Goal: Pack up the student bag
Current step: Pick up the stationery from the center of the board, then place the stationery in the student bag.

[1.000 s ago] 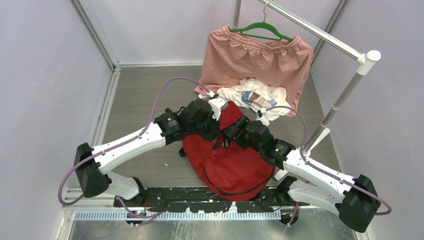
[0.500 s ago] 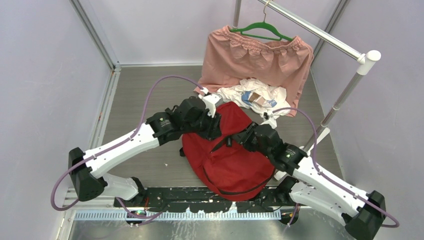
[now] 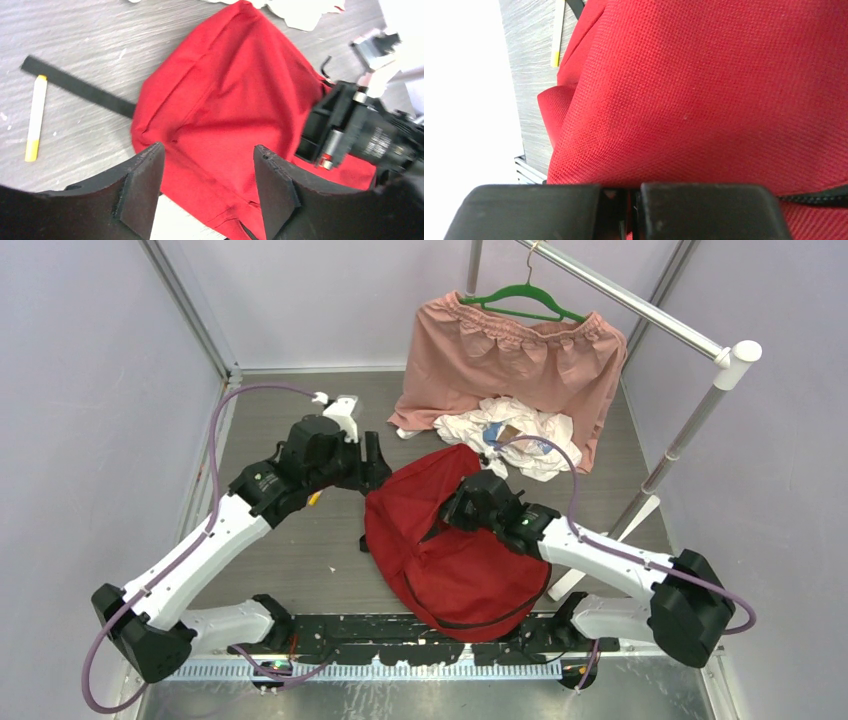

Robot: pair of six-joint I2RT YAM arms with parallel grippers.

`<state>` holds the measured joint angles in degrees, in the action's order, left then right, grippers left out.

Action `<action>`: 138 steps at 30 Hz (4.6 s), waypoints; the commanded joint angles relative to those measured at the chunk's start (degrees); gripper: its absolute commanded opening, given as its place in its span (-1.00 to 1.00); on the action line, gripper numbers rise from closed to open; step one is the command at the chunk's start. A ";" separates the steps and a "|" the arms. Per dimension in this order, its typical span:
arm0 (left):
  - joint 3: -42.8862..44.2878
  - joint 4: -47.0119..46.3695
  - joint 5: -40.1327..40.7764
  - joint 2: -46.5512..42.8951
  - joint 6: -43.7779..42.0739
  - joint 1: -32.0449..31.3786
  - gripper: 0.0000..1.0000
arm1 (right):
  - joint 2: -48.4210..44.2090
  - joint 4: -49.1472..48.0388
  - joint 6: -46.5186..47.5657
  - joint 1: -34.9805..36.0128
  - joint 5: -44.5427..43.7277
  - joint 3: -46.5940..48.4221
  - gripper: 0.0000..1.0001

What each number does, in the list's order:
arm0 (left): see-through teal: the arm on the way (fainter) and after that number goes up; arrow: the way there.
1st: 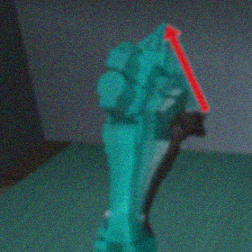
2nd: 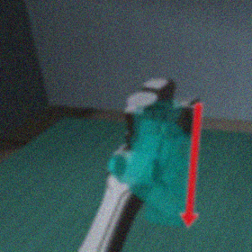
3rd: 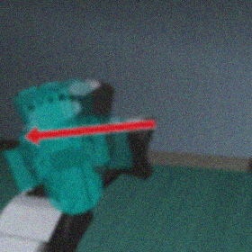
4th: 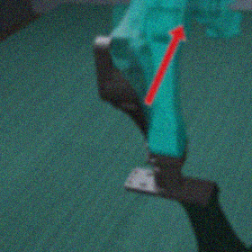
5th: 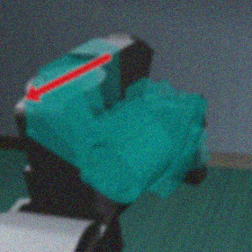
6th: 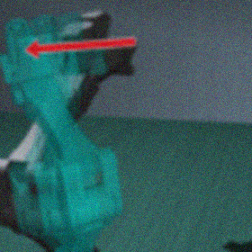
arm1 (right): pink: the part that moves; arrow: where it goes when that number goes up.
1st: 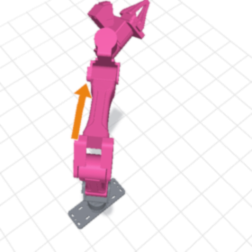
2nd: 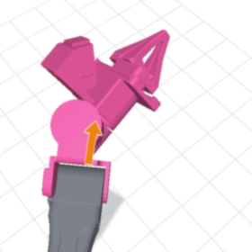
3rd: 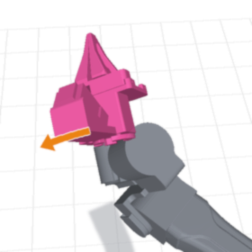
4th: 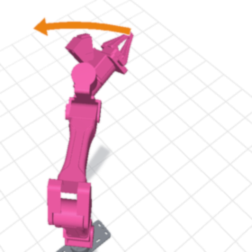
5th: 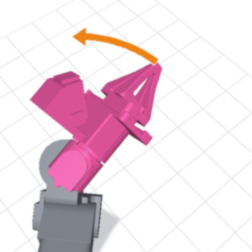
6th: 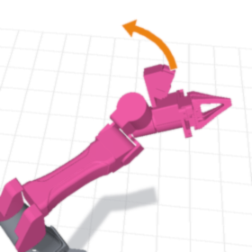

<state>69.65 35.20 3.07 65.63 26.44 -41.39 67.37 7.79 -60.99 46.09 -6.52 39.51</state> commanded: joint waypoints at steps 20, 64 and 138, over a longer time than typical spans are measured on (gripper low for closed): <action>-1.90 -1.03 10.87 25.56 -5.49 21.61 0.76 | -34.40 29.84 6.90 0.44 -12.12 0.01 -0.18; -11.02 -17.47 -40.61 -1.00 10.09 9.66 -1.00 | -9.60 -6.02 -0.20 0.71 7.75 10.69 0.45; 14.57 2.48 -20.07 20.88 -11.86 -10.21 -1.00 | -18.59 -4.85 -15.34 -1.84 -14.24 -9.70 -0.99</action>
<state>83.31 40.99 -12.97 90.80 13.37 -51.48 51.05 11.84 -71.22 44.99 -11.88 30.81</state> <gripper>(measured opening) 0.010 0.222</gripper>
